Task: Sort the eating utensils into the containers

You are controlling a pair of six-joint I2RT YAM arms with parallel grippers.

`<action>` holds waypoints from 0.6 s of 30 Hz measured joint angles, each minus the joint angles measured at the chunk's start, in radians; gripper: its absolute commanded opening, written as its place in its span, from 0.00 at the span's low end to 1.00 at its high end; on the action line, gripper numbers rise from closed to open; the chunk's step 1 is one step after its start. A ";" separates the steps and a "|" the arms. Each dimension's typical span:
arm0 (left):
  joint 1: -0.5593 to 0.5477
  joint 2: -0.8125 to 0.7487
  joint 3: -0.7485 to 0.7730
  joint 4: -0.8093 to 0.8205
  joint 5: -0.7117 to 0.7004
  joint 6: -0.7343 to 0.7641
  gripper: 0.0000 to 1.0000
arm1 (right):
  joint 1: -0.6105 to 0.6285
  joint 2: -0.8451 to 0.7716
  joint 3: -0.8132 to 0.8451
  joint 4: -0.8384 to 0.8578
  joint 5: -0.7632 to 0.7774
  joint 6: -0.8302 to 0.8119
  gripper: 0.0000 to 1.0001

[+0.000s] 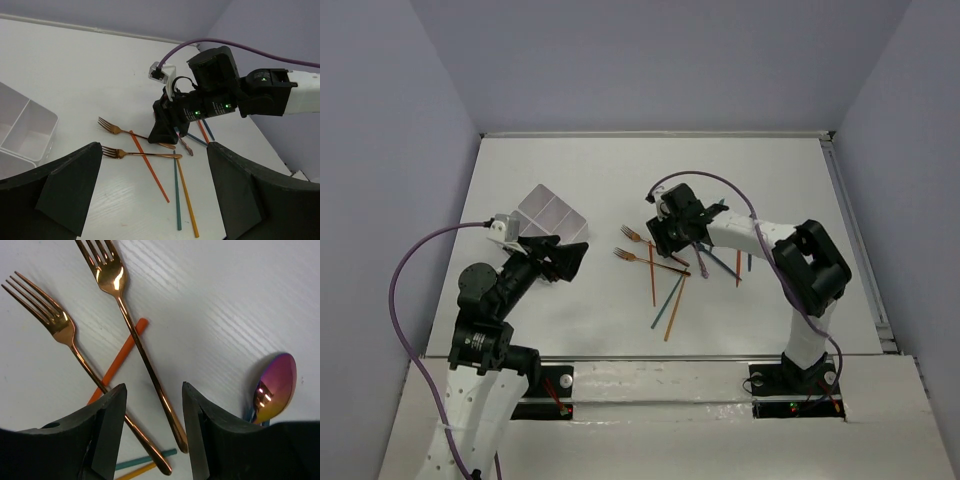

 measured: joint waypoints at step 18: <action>0.000 0.137 -0.002 -0.026 -0.064 -0.057 0.92 | 0.012 0.110 0.074 -0.005 0.000 -0.066 0.07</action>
